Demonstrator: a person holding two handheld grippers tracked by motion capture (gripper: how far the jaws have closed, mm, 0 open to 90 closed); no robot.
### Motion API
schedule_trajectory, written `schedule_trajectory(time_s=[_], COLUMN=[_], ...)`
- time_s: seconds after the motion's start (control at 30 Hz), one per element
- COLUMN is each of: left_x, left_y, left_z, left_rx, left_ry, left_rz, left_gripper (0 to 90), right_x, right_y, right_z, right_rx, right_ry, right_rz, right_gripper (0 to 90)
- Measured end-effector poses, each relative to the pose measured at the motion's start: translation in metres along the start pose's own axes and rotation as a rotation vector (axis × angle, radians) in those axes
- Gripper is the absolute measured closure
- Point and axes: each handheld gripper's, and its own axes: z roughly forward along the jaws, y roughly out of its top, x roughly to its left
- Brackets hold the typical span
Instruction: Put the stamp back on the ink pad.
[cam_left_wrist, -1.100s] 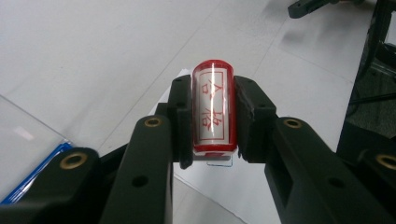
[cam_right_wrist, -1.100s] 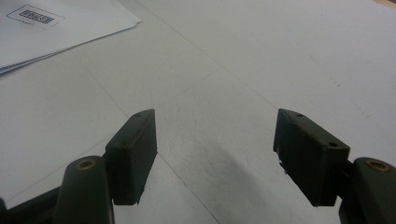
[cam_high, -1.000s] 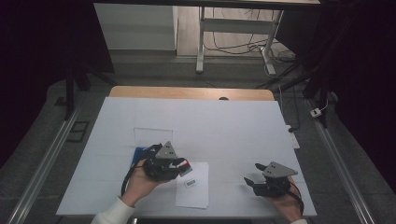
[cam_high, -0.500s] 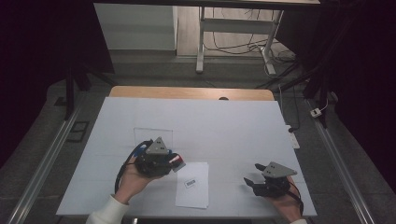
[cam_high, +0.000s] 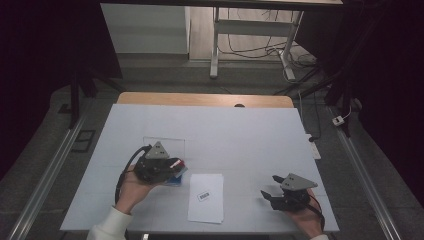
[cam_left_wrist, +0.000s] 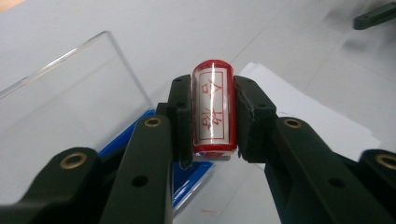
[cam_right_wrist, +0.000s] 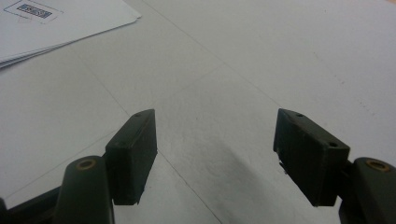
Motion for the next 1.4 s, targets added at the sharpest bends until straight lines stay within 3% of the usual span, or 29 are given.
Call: schedule_trajectory(time_s=[0.4,0.63,1.03,1.4], left_x=[0.024,0.032,0.043,0.043], left_y=[-0.013,-0.017,-0.024,-0.028], left_z=[-0.004,0.001,0.016,0.023], left_rx=[-0.002,0.014,0.087,0.169], left_ry=[0.071,0.102,0.118,0.113], left_rz=[-0.064,-0.080,-0.086,-0.075], left_gripper=[69.5,69.4,69.3,69.2], right_x=[0.000,0.001,0.000,0.000], right_y=[-0.001,-0.003,-0.008,-0.009], right_z=[0.001,-0.001,-0.006,-0.007], right_rx=[0.005,0.002,0.007,0.010], right_ry=[0.005,0.005,-0.008,-0.009], right_rz=[-0.001,0.000,0.012,0.012], right_gripper=[30.3,30.4,30.6,30.6])
